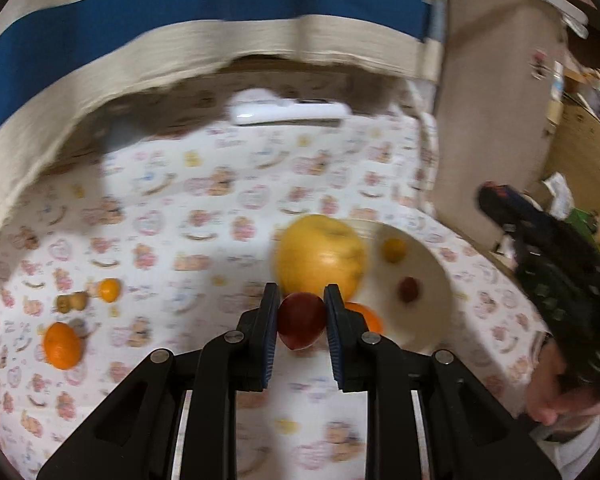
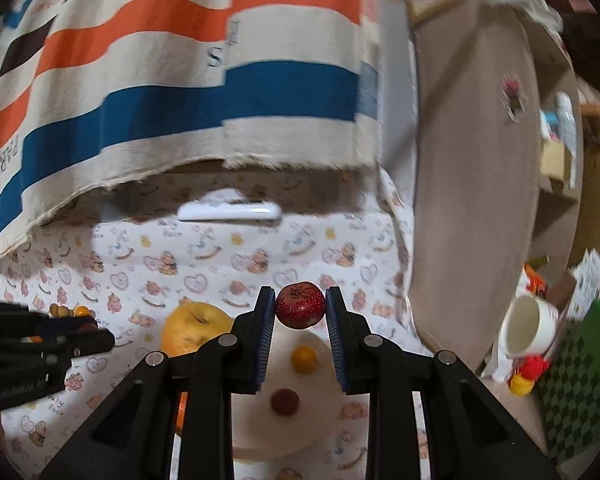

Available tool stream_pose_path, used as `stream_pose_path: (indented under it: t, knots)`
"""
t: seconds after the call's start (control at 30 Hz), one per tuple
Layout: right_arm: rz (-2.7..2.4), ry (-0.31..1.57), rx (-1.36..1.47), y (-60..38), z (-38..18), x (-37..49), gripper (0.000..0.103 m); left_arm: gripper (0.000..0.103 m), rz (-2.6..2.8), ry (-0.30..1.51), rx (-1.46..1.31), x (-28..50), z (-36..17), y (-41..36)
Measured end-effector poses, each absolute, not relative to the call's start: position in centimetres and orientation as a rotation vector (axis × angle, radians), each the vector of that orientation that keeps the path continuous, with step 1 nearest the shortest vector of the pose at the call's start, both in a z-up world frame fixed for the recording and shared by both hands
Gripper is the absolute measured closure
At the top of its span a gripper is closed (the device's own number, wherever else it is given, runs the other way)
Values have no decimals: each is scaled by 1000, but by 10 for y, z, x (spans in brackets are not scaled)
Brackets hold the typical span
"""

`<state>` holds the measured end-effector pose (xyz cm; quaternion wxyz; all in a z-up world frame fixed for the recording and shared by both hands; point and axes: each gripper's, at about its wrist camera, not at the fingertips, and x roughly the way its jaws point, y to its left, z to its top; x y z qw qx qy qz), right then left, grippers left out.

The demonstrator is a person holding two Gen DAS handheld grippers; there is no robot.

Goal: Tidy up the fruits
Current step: 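Carry the cherry tomato and dark plum to the cream plate and lower them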

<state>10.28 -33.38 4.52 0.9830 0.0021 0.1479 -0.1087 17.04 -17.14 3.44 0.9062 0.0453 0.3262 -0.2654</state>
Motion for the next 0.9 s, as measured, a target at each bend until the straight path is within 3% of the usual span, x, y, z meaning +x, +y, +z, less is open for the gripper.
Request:
stream_pose_path:
  t: [0.17, 0.5, 0.9]
  knots:
    - [-191, 358, 121, -363, 43, 108, 76, 81, -624, 701, 116, 157, 28, -204]
    - [-60, 666, 259, -387, 5, 143, 76, 81, -715, 730, 181, 148, 0, -245]
    - [-78, 716, 226, -379, -4, 149, 76, 81, -728, 750, 196, 152, -20, -247]
